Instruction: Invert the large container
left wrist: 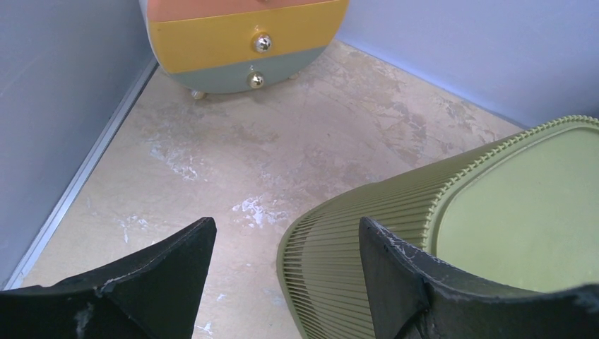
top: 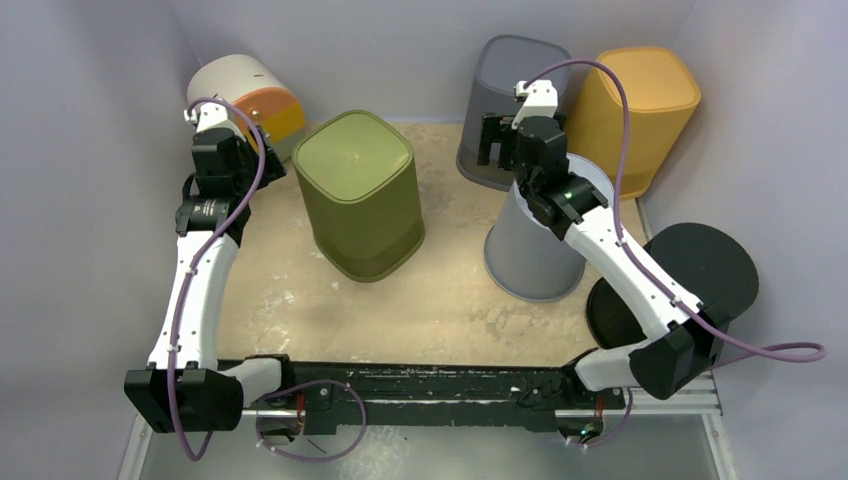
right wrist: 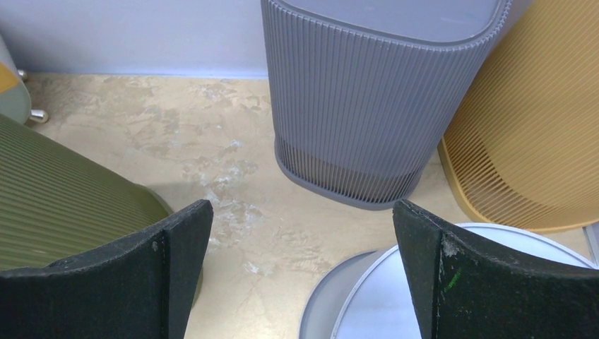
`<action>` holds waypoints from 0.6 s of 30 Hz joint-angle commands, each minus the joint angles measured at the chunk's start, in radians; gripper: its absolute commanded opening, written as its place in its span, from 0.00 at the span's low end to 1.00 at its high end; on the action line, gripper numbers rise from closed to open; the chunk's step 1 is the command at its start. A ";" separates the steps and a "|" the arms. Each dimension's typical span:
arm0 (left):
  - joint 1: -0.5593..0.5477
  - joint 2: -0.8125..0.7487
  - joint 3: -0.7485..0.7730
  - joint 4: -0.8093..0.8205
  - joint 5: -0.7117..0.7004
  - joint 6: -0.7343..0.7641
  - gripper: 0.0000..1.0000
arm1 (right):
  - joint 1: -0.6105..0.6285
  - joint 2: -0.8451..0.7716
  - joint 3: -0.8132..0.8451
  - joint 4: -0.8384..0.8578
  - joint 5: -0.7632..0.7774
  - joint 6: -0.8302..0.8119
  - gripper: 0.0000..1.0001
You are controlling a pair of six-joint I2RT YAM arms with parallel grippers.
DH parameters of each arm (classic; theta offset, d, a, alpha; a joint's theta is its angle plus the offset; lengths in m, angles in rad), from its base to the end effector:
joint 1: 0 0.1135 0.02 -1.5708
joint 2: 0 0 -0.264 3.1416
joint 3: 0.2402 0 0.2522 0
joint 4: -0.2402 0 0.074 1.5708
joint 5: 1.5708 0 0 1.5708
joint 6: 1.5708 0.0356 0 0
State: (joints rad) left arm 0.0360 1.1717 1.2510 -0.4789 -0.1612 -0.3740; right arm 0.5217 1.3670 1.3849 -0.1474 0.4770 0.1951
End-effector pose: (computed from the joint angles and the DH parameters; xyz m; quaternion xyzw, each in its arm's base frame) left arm 0.2570 0.0150 0.3935 -0.2127 0.8042 -0.0265 0.5543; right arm 0.2814 0.1429 0.4228 0.0351 0.7457 0.0587 0.6627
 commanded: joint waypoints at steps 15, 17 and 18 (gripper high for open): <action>-0.005 -0.022 0.018 0.031 -0.024 0.005 0.72 | 0.003 -0.051 -0.008 0.016 -0.054 -0.033 1.00; -0.005 -0.022 0.016 0.031 -0.026 0.006 0.72 | 0.003 -0.051 -0.007 0.014 -0.062 -0.034 1.00; -0.005 -0.022 0.015 0.030 -0.026 0.007 0.72 | 0.003 -0.052 -0.007 0.016 -0.064 -0.037 1.00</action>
State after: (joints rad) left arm 0.0360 1.1717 1.2510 -0.4793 -0.1703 -0.3740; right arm 0.5217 1.3502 1.3811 -0.1547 0.4282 0.1741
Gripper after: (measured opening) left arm 0.715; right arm 0.998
